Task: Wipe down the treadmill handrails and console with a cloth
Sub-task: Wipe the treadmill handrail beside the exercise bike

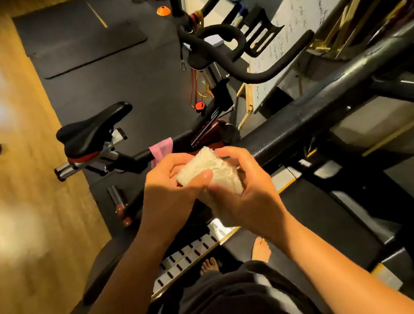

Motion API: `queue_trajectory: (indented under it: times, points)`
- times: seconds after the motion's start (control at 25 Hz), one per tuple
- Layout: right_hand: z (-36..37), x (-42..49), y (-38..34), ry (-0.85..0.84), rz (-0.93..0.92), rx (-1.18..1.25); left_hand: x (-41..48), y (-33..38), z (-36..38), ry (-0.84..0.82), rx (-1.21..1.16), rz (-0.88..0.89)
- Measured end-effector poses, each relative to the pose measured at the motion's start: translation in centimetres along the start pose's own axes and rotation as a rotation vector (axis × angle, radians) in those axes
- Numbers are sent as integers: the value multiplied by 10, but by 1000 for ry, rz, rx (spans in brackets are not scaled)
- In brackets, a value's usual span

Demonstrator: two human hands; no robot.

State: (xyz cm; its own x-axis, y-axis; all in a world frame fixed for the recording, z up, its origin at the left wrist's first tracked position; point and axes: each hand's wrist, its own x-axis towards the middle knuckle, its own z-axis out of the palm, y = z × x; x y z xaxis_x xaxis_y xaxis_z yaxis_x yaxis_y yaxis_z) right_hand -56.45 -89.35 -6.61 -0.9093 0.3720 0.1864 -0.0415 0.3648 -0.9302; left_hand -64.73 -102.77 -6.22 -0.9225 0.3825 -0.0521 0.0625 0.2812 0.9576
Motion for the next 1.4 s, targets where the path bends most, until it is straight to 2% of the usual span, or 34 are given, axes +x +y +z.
queue_trajectory:
  times: [0.08,0.12,0.24,0.32,0.36,0.4,0.52,0.56,0.6,0.68,0.8,0.88,0.96,1.04,1.12,1.16,1.2,1.32,1.4]
  points:
    - [-27,20,26,99,-116,-471,9,-11,3,48,298,291]
    - [-47,28,41,132,-80,-633,11,-21,5,-11,446,378]
    - [-102,45,71,295,234,-862,6,-38,13,-258,661,337]
    - [-101,45,78,396,263,-886,2,-42,17,-273,725,375]
    - [-84,42,74,385,231,-883,3,-44,18,-258,736,401]
    - [-61,35,69,323,176,-863,5,-44,18,-247,736,415]
    - [8,-1,50,-43,-14,-793,11,-45,17,-217,711,425]
    - [7,-3,52,-116,-79,-813,11,-44,17,-219,711,415]
    - [-10,7,59,-113,-147,-862,12,-44,17,-222,719,414]
    - [-69,37,78,78,-124,-964,12,-45,18,-223,741,407]
    - [-162,85,95,377,212,-1017,10,-46,20,-193,771,400]
    - [-153,85,91,451,269,-1044,8,-43,23,-178,796,391]
    - [-95,61,78,361,136,-967,6,-40,28,-156,807,391]
    - [-26,28,60,99,5,-810,4,-39,34,-125,802,401]
    - [-1,13,48,-106,-122,-768,5,-39,36,-106,787,398]
    - [-15,22,49,-117,-182,-818,6,-39,35,-105,790,391]
    - [-40,36,54,-50,-180,-910,7,-40,34,-108,794,386]
    - [-138,79,70,215,150,-1080,5,-41,34,-122,789,368]
    - [-164,92,74,313,304,-1100,3,-38,35,-105,765,342]
